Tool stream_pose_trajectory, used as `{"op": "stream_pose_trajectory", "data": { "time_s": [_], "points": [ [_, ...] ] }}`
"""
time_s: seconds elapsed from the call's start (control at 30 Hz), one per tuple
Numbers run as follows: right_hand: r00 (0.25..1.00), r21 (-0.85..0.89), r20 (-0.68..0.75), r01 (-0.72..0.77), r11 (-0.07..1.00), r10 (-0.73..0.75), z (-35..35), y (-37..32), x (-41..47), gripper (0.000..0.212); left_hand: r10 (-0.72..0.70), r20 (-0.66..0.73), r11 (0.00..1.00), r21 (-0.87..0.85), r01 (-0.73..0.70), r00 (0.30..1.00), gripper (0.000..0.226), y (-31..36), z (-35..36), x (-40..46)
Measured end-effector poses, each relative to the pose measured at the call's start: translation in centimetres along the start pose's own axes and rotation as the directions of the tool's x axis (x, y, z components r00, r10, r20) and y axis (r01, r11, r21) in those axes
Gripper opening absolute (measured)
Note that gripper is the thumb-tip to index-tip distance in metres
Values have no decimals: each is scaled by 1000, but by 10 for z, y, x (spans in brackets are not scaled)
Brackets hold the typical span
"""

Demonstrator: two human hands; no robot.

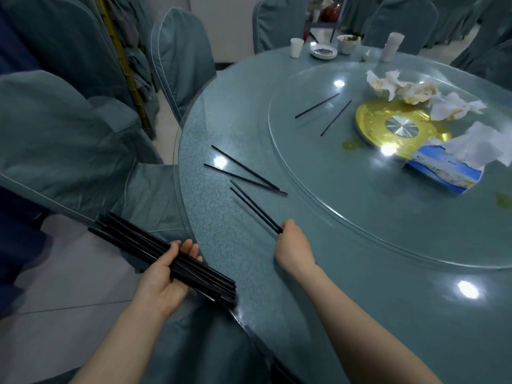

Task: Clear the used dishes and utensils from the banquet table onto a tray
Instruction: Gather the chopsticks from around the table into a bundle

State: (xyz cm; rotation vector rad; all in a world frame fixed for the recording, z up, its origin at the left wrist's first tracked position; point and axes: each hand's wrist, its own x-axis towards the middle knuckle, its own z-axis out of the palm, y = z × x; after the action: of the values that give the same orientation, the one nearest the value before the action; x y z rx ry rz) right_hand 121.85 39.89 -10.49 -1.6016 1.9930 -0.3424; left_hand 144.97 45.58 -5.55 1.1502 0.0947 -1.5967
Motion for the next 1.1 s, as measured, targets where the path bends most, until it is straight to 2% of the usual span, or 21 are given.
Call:
{"op": "stream_pose_trajectory", "data": {
  "time_s": [0.1,0.23,0.4,0.6,0.73,0.9,1.0,1.1],
  "points": [
    [996,-71,-37,78,994,-81,-6,-22,47,9,40,-17,999,-19,-40,999,17,16,7,15],
    [983,-261,-22,169,950,-181,-11,-42,106,13,90,-36,996,-22,-90,995,22,33,13,33],
    [983,-334,24,181,925,-184,-2,-49,154,10,114,-49,993,-36,-116,992,19,45,8,43],
    [987,-319,-31,141,937,-159,6,-50,170,14,102,-60,993,-58,-106,993,18,50,-2,46],
    [993,-333,62,116,936,-101,0,-46,169,32,87,-66,994,-56,-90,994,19,46,-4,44],
    [984,-369,161,133,920,-77,-2,-41,150,27,58,-54,996,-58,-61,997,18,42,-4,33],
    [980,-303,182,128,944,-74,-2,-40,121,26,47,-48,995,-80,-51,998,18,42,-7,21],
    [976,-138,187,135,981,-108,-5,-54,79,20,44,-31,995,-87,-47,999,17,43,-15,4]
  ]
}}
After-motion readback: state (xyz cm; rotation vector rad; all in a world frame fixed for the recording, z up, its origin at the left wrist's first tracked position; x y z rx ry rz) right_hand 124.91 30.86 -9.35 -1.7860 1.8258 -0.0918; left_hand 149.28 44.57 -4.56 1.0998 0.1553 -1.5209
